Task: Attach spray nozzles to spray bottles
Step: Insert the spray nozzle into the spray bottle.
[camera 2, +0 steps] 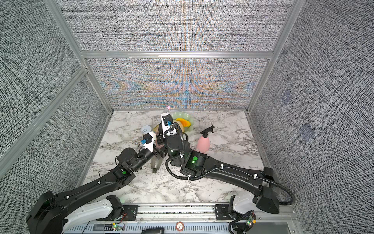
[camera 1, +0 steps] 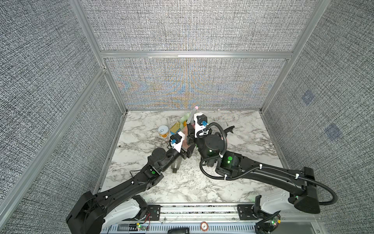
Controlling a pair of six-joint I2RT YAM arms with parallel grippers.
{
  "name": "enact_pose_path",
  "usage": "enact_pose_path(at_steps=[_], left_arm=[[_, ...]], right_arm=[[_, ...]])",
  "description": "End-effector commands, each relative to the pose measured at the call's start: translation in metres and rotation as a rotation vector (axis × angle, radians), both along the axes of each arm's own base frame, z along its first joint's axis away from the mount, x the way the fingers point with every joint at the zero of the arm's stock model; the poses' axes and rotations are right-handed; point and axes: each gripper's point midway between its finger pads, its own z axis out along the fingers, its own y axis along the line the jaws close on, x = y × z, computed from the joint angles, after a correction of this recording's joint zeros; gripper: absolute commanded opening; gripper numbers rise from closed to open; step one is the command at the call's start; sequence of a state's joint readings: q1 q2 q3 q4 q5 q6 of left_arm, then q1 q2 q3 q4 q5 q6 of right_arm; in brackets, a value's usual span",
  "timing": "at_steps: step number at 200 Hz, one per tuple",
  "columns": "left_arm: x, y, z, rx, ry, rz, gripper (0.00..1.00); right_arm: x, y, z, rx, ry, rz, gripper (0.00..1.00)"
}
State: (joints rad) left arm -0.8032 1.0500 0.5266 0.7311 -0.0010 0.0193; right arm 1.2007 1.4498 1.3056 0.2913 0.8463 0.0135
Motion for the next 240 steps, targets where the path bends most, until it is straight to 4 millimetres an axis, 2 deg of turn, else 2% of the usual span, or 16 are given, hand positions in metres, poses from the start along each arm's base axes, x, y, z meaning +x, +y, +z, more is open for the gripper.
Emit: enact_pose_path(at_steps=[1,54,86,111,131,163,190,212,221,240], left_arm=[[-0.001,0.017,0.054,-0.149,-0.143,0.062,0.75],[-0.010,0.013,0.056,-0.154,-0.167,0.015,0.75],[-0.013,0.012,0.056,-0.157,-0.172,0.000,0.75],[-0.013,0.014,0.058,-0.162,-0.178,0.005,0.75],[-0.014,0.014,0.058,-0.161,-0.180,0.004,0.75],[-0.015,0.009,0.056,-0.155,-0.169,-0.026,0.75],[-0.017,0.002,0.052,-0.146,-0.159,-0.061,0.75],[-0.021,-0.003,0.051,-0.139,-0.149,-0.103,0.75],[-0.021,-0.004,0.051,-0.146,-0.138,-0.112,0.75],[-0.025,-0.008,0.050,-0.146,-0.128,-0.147,0.75]], right_arm=[[-0.006,0.007,-0.024,-0.155,0.042,0.011,0.32],[-0.026,0.007,0.020,-0.056,-0.003,0.124,0.42],[-0.034,0.009,0.032,-0.057,-0.022,0.161,0.46],[-0.042,0.010,0.031,-0.061,-0.015,0.204,0.48],[-0.052,0.011,0.021,-0.089,0.024,0.276,0.54],[-0.069,-0.006,0.003,-0.145,0.095,0.365,0.57],[-0.073,-0.025,-0.005,-0.168,0.155,0.435,0.59],[-0.073,-0.040,0.000,-0.162,0.199,0.552,0.61],[-0.078,-0.044,0.006,-0.159,0.199,0.629,0.65],[-0.074,-0.060,0.016,-0.165,0.196,0.706,0.73]])
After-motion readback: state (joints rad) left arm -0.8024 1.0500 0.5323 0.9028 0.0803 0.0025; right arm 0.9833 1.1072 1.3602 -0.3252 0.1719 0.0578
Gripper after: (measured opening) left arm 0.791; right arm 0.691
